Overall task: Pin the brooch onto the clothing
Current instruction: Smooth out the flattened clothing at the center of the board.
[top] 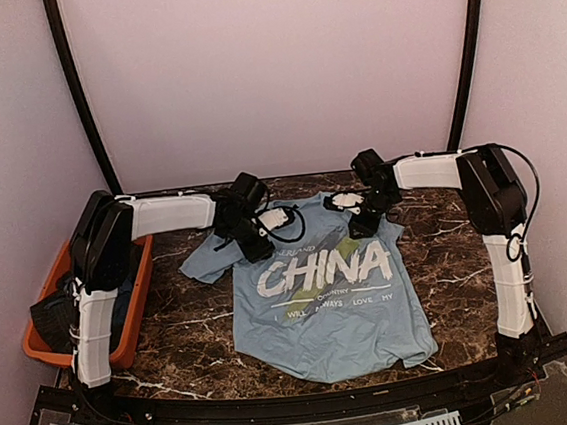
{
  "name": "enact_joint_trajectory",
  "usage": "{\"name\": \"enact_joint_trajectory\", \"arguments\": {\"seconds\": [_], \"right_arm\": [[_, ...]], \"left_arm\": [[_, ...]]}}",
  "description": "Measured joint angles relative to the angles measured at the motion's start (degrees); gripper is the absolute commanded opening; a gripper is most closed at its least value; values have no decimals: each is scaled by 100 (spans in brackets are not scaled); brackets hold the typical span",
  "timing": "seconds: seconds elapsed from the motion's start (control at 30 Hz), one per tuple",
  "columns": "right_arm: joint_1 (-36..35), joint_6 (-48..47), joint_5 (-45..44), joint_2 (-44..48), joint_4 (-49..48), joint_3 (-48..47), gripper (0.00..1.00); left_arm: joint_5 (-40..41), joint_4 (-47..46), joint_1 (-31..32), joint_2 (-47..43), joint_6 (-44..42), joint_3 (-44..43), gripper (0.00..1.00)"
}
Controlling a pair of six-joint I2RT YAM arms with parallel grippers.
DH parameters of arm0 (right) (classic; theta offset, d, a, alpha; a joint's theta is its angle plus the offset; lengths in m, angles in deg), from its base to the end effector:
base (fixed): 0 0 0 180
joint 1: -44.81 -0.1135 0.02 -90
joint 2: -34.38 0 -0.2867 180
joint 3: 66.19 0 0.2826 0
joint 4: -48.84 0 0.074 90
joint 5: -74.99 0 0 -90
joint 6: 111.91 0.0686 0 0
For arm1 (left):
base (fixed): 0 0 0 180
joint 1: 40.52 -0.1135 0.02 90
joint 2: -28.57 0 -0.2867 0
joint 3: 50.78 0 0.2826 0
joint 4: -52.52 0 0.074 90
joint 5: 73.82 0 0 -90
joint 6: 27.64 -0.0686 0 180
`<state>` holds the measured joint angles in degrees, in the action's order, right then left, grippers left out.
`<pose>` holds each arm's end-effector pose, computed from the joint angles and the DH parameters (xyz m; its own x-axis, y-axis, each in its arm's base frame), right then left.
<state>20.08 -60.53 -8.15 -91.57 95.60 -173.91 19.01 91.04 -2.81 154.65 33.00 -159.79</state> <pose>0.4660 0.2236 0.1284 -0.3552 -0.8459 -0.3979 -0.8741 0.4514 -0.1793 0.4289 -0.3273 0.1447 -0.2801 0.8356 -0.4726 0.8332 0.4561 0.3126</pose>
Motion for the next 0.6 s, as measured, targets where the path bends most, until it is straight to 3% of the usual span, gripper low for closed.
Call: {"name": "enact_joint_trajectory", "arguments": {"seconds": [0.07,0.2,0.47,0.6], "right_arm": [[11,17,35,0,7,4,16],[44,68,85,0,11,26,0],[52,140,15,118,-28,155,0],[63,214,-109,424,-79,278,0]], "left_arm": [[-26,4,0,46,22,-26,31],[-26,31,0,136,81,-39,3],[-22,37,-46,160,256,-13,1],[-48,-251,-118,-136,450,437,1]]}}
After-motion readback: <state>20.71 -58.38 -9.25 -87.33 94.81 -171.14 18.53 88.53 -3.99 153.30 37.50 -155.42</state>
